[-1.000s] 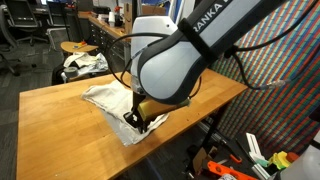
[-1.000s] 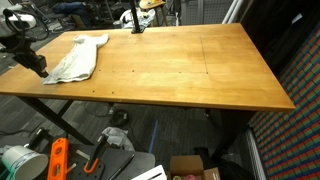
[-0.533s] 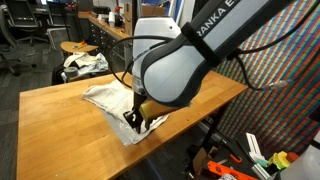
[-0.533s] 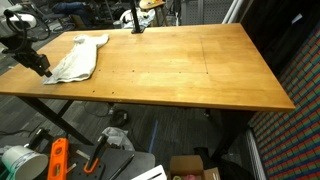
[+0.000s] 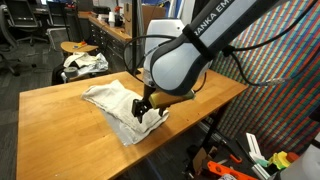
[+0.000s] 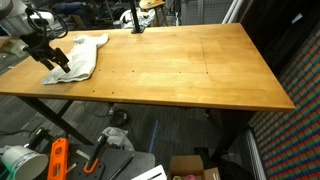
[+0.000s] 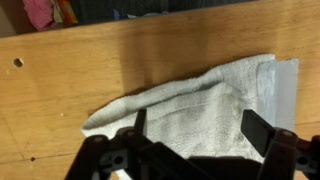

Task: Fold the towel on the table.

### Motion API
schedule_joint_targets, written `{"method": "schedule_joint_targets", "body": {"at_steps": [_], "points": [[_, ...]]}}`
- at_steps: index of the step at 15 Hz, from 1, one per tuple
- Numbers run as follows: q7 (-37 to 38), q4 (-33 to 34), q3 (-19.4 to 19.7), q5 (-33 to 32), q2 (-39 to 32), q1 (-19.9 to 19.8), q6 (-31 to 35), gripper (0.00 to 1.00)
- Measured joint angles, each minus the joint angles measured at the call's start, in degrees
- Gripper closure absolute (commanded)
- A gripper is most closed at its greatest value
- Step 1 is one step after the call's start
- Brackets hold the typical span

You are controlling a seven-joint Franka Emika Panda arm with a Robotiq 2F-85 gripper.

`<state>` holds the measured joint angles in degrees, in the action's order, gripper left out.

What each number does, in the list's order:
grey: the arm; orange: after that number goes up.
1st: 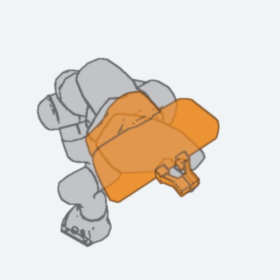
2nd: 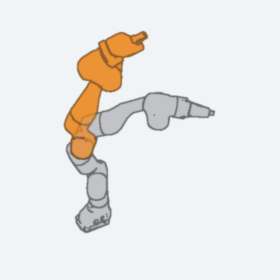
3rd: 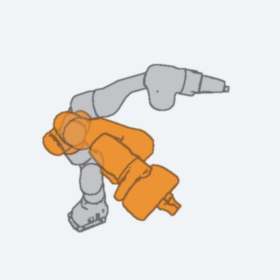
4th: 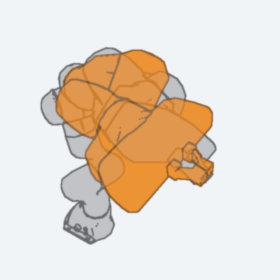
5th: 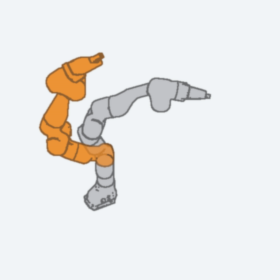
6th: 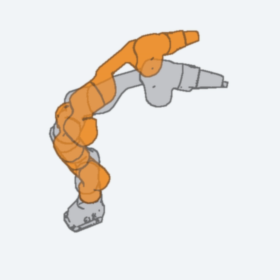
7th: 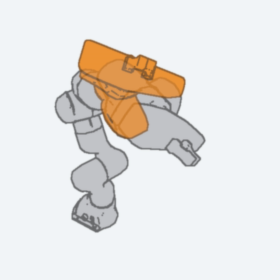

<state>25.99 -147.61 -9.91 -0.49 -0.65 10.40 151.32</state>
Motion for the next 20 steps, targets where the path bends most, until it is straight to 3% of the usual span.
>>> {"method": "schedule_joint_targets", "body": {"at_steps": [3, 8, 20], "points": [[-2.21, 0.20, 0.49, 3.26, -1.95, -0.40, 4.39, 0.00], [-2.97, 2.10, 2.64, 1.89, -6.20, -0.69, 6.24, 0.00], [-7.07, 6.85, 7.34, -3.82, -10.61, -0.89, -0.28, 0.00]]}}
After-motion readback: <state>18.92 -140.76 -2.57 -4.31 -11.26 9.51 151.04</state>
